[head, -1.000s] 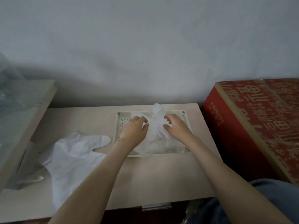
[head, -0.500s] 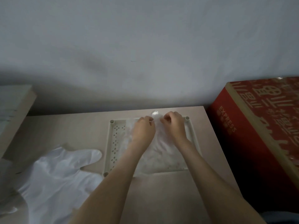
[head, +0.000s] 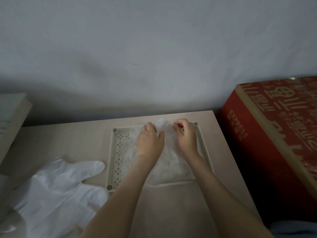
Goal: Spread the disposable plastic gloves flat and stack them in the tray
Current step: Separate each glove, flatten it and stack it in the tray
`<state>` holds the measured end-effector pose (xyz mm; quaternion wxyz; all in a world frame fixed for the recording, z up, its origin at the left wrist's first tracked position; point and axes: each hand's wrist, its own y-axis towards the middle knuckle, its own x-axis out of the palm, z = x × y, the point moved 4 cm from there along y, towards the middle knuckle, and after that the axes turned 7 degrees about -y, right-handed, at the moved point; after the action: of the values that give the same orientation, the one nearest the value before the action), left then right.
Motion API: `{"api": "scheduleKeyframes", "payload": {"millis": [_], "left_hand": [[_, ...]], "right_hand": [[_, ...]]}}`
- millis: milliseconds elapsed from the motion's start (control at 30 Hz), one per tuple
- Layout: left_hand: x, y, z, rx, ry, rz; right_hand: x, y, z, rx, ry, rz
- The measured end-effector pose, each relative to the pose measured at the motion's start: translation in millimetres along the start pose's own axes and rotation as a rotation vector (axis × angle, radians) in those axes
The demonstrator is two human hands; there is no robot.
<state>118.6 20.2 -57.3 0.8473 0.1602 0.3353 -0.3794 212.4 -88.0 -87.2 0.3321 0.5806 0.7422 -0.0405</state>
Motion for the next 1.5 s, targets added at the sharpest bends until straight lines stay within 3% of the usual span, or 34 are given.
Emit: {"api": "scheduleKeyframes", "payload": {"millis": [133,367,467,600,700,1100,1200,1300,1333,1400,1467,1500], "left_hand": [[-5,-4,7,0.127,-0.104,0.117],[8,5,3,0.276,-0.085,0.012],[8,11,2,0.186,-0.188,-0.05],[7,17,0,0.066,-0.33,-0.138],[4,14,2,0.021,-0.446,-0.195],[-1,21,-3,-0.2,-0.82,-0.264],[-5,29,-5,-0.2,-0.907,-0.202],[-11,32,-10,-0.197,-0.852,0.042],[-16,30,-12,-0.142,-0.741,0.154],[-23,22,-7,0.203,-0.396,0.287],[-9,8,-2,0.635,-0.093,0.12],[2,1,-8,0.768,0.058,-0.018]], "right_hand": [[-9,-3,-9,-0.08,-0.033,0.072],[-13,-3,-19,-0.181,-0.011,-0.006],[-10,-4,-19,-0.162,0.034,-0.091],[-9,-5,-15,0.055,0.231,-0.219],[-6,-3,-10,0.147,0.243,-0.321],[-9,7,-16,0.014,-0.059,-0.411],[-14,10,-15,0.0,-0.19,-0.404],[-12,14,-13,-0.028,-0.336,-0.387],[-10,15,-10,-0.055,-0.392,-0.373],[-6,14,-6,-0.105,-0.464,-0.332],[-8,11,-6,-0.165,-0.494,-0.226],[-10,10,-9,-0.196,-0.527,-0.175]]}}
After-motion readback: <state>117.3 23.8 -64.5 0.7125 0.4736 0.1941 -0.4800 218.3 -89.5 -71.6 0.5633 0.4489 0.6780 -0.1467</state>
